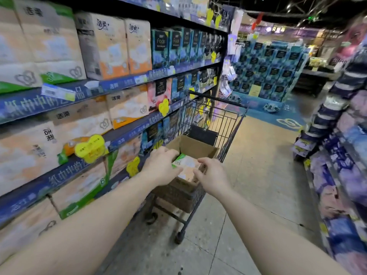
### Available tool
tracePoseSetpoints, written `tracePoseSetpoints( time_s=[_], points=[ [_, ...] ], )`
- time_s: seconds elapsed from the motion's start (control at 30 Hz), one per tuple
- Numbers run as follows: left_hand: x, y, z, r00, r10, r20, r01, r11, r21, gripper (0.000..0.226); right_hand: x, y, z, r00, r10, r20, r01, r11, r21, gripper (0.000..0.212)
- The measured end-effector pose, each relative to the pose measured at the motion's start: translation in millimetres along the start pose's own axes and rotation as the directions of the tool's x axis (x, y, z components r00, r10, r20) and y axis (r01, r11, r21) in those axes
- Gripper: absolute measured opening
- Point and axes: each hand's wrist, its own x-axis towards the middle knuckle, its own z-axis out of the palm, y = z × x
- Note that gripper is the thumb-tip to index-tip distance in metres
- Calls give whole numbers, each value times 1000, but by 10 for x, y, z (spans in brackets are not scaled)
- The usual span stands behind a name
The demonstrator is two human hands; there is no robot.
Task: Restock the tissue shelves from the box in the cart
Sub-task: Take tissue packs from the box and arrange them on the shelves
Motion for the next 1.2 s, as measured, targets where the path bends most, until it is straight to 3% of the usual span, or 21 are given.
tracePoseSetpoints(
  time_s=[0.33,0.67,0.83,1.0,1.13,1.2],
  points=[
    [2008,-493,402,990,44,136,-49,998,32,56,1832,486,619,992,94,81,-98,994,43,43],
    [3244,-1008,1233,915,-116,388,83,992,100,58,2982,1377,1352,924,140,355,-173,983,61,43],
    [3669,-1178,1751,841,-225,492,164,973,164,59,3485,1794,1794,828,102,551,-160,985,58,48],
    [3877,-1377,2210,749,-266,607,243,962,122,56,3636,1977,2256,679,117,725,-210,977,39,53],
    [4050,-1536,2596,668,-233,706,186,972,145,59,3641,2076,2559,544,134,828,-215,976,-17,61],
    [4128,-1600,2783,598,-191,778,75,980,183,61,3610,2106,2693,472,128,872,-185,982,-44,65]
  ],
)
